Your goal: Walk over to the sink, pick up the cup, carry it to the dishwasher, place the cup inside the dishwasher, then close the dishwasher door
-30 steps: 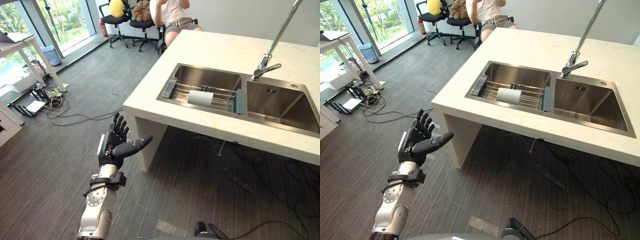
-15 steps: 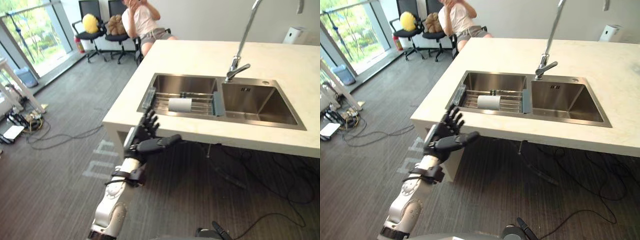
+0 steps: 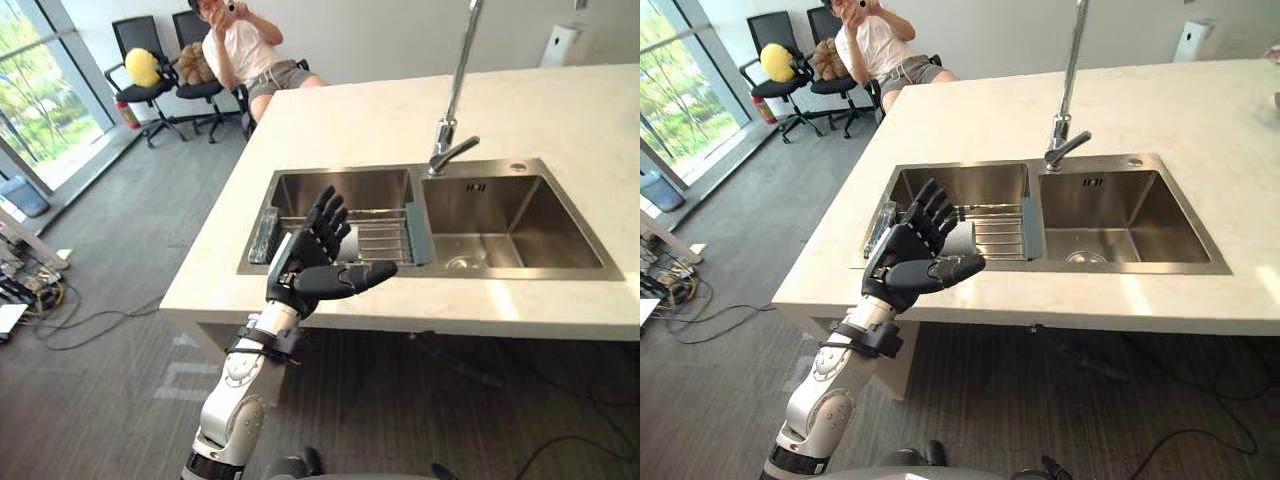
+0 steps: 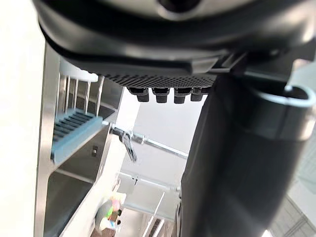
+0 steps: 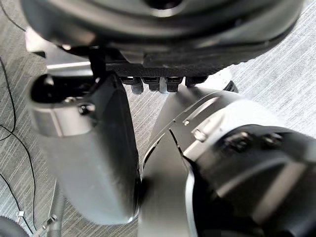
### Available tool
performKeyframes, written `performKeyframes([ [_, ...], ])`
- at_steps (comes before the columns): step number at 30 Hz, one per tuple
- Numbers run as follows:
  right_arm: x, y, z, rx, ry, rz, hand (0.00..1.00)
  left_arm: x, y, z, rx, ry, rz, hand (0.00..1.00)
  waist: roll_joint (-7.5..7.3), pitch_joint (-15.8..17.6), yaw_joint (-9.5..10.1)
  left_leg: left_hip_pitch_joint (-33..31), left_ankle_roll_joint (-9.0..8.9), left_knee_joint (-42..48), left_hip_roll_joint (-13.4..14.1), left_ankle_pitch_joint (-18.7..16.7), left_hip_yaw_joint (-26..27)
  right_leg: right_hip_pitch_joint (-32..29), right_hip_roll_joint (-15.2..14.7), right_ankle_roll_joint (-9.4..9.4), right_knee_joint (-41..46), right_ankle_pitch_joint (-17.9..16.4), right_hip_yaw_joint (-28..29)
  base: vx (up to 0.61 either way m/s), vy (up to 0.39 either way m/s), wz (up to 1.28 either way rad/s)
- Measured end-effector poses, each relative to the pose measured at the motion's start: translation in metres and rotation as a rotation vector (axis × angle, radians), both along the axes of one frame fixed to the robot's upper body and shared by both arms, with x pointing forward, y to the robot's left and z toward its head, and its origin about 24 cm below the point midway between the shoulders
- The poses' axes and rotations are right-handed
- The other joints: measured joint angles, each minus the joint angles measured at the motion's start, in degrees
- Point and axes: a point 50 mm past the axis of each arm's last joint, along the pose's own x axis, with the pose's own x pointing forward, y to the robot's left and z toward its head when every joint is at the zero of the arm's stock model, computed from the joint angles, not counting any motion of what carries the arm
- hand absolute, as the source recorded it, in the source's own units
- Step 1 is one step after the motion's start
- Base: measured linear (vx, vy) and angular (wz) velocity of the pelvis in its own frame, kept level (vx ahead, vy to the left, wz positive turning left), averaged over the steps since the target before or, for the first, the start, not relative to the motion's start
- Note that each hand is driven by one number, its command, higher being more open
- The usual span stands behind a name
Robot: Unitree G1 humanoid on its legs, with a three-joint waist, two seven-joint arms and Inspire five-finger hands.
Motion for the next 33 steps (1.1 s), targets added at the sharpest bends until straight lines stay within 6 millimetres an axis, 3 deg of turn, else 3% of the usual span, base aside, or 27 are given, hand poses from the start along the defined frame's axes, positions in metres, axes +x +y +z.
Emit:
performKeyframes([
  [2,-0.001,-0.001,0.000,-0.003,0.002,0.000,1.00,-0.001,0.012,-0.003,0.008,0.016,0.051,1.00,-0.35,-0.4,0.32,1.1,0.48,-1.2,-1.4,-0.7,0.4,-2.0,-2.3,-0.08,6.2,-0.9,-3.4,0.22,0.070,0.02],
  [4,0.002,-0.003,0.001,-0.015,-0.022,-0.001,1.00,0.000,0.022,-0.004,0.044,0.015,0.090,1.00,-0.80,-0.3,0.49,3.8,0.30,-2.0,-1.9,-1.5,0.2,-6.5,-5.4,-0.04,20.5,-0.8,-6.0,0.19,0.061,0.02],
  [6,0.005,0.000,0.001,-0.018,-0.049,-0.021,1.00,0.000,0.028,-0.004,0.071,0.013,0.099,1.00,-2.86,-0.3,0.16,6.6,1.07,-1.9,-3.0,-3.3,-1.0,-9.4,-8.5,-0.54,31.5,1.5,-5.2,0.19,-0.005,0.30],
  [7,0.003,0.003,0.000,-0.014,-0.056,-0.058,1.00,0.000,0.029,-0.006,0.076,0.018,0.097,1.00,-2.48,-0.7,-0.49,7.7,1.63,-1.5,-2.5,-3.9,-2.8,-10.6,-9.0,-1.18,35.9,2.5,-4.9,0.32,-0.081,0.61],
  [8,0.003,0.007,-0.001,-0.004,-0.062,-0.099,1.00,0.000,0.032,-0.004,0.073,0.002,0.113,1.00,-2.44,-0.8,-0.50,8.1,0.82,-0.5,-1.0,-5.0,-3.9,-11.8,-8.9,-2.36,36.0,-2.0,-6.0,0.24,-0.075,0.52],
  [9,0.003,0.007,-0.001,-0.002,-0.064,-0.107,1.00,0.000,0.033,-0.003,0.073,-0.003,0.118,1.00,-2.39,-0.8,-0.40,8.2,0.46,-0.3,-0.8,-5.1,-4.0,-12.2,-8.9,-2.59,35.4,-2.6,-6.3,0.22,-0.083,0.36],
  [12,0.003,0.013,-0.003,0.030,-0.062,-0.162,1.00,0.001,0.046,0.003,0.118,-0.060,0.173,1.00,-1.86,-1.1,-0.27,8.3,-2.21,1.2,2.7,-6.4,-5.5,-13.8,-7.0,-2.39,20.5,-2.8,-5.1,0.25,-0.214,0.25],
  [13,0.003,0.016,-0.003,0.043,-0.065,-0.173,1.00,0.002,0.051,0.007,0.189,-0.103,0.205,1.00,-2.42,-1.4,-0.33,8.0,-3.51,2.0,3.4,-7.0,-6.2,-13.8,-6.2,-1.93,14.0,0.8,-3.5,0.22,-0.331,0.32],
  [14,0.001,0.021,-0.004,0.063,-0.057,-0.194,1.00,0.005,0.054,0.012,0.239,-0.138,0.215,1.00,-4.23,-1.7,-0.12,8.1,-5.19,2.8,3.4,-7.9,-7.0,-13.1,-6.2,-1.86,8.3,10.1,-2.7,0.21,-0.377,0.34],
  [15,0.001,0.021,-0.005,0.067,-0.050,-0.200,1.00,0.006,0.056,0.012,0.246,-0.145,0.221,1.00,-4.04,-1.6,-0.13,8.4,-6.08,3.1,4.0,-8.4,-7.6,-11.7,-5.7,1.82,7.4,8.5,-2.8,0.20,-0.387,0.26],
  [17,-0.003,0.008,-0.002,0.051,-0.012,-0.193,1.00,0.005,0.048,0.009,0.189,-0.140,0.210,1.00,1.22,-1.4,0.37,8.3,-8.30,3.6,10.1,-8.8,-7.7,-7.5,1.0,0.23,0.1,9.8,-5.3,0.17,-0.333,0.08],
  [18,-0.004,0.006,-0.002,0.053,-0.002,-0.185,1.00,0.005,0.046,0.010,0.196,-0.147,0.201,1.00,1.93,-1.6,0.54,8.6,-8.67,3.0,11.1,-8.3,-7.2,-6.9,2.3,-0.34,-1.5,10.4,-5.4,0.15,-0.269,-0.19],
  [20,-0.003,0.006,-0.002,0.049,0.008,-0.148,1.00,0.003,0.044,0.014,0.305,-0.213,0.185,1.00,2.05,-1.7,0.67,10.1,-8.54,1.3,13.1,-5.9,-4.1,-5.9,5.0,-1.64,-4.5,11.3,-4.7,0.11,-0.211,-0.35],
  [23,0.005,-0.002,0.000,0.014,-0.022,-0.104,1.00,-0.001,0.031,0.021,0.425,-0.292,0.108,1.00,2.10,-1.7,0.25,10.0,-8.04,1.4,13.2,-5.2,-1.3,-6.2,6.0,-2.09,-7.1,12.7,-3.1,0.04,-0.113,-0.33],
  [30,0.003,0.000,-0.001,0.017,-0.011,-0.074,1.00,-0.002,0.010,0.025,0.740,-0.421,-0.112,1.00,1.75,-1.4,-0.34,9.8,-8.03,-0.1,11.1,-5.2,0.5,-4.3,4.9,-0.94,-15.0,17.9,-2.4,-0.03,0.028,-0.08],
  [33,0.001,0.000,-0.001,0.017,-0.008,-0.069,1.00,-0.001,0.013,0.021,0.843,-0.428,-0.117,1.00,1.48,-1.2,-0.48,9.8,-7.98,-0.9,10.3,-5.3,0.5,-4.3,4.1,-0.57,-15.3,17.7,-3.2,-0.09,0.047,0.17],
])
